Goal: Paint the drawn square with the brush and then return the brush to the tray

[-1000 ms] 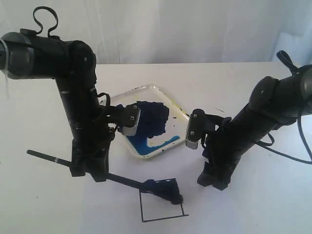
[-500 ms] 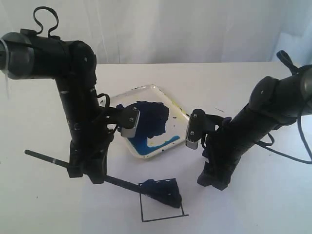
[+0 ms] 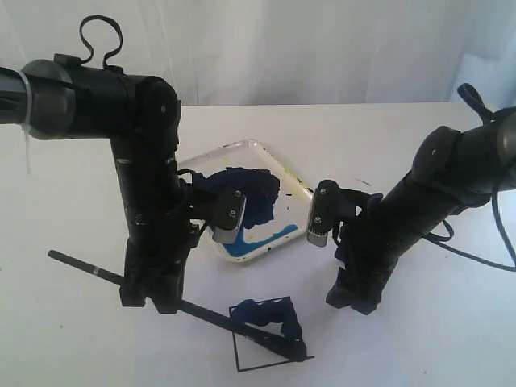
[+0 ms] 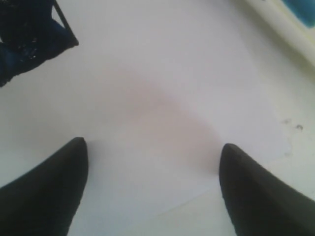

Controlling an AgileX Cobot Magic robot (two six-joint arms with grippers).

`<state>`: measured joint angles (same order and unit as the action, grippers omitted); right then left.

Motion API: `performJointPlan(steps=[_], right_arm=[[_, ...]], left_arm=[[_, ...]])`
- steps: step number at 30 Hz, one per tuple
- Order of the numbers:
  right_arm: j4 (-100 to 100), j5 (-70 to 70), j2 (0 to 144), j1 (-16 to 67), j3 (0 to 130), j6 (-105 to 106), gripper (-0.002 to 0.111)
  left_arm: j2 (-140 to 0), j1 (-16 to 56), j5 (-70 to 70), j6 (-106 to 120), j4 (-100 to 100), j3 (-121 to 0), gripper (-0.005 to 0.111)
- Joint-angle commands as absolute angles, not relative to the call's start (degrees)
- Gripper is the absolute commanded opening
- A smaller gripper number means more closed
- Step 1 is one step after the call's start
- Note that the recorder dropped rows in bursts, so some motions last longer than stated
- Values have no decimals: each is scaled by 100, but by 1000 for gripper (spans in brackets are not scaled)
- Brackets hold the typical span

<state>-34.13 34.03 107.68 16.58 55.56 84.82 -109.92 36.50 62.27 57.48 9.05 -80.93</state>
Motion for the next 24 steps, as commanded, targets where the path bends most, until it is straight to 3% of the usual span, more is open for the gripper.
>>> performJointPlan(steps=[1, 24], right_arm=[[-3344, 3304, 10819, 1661, 5532, 8476, 69], [-3344, 3293, 10819, 1661, 5532, 8458, 69]], left_arm=[[-10986, 3675, 6403, 5668, 809, -8073, 0], [-10986, 3675, 6761, 5462, 167, -8073, 0]])
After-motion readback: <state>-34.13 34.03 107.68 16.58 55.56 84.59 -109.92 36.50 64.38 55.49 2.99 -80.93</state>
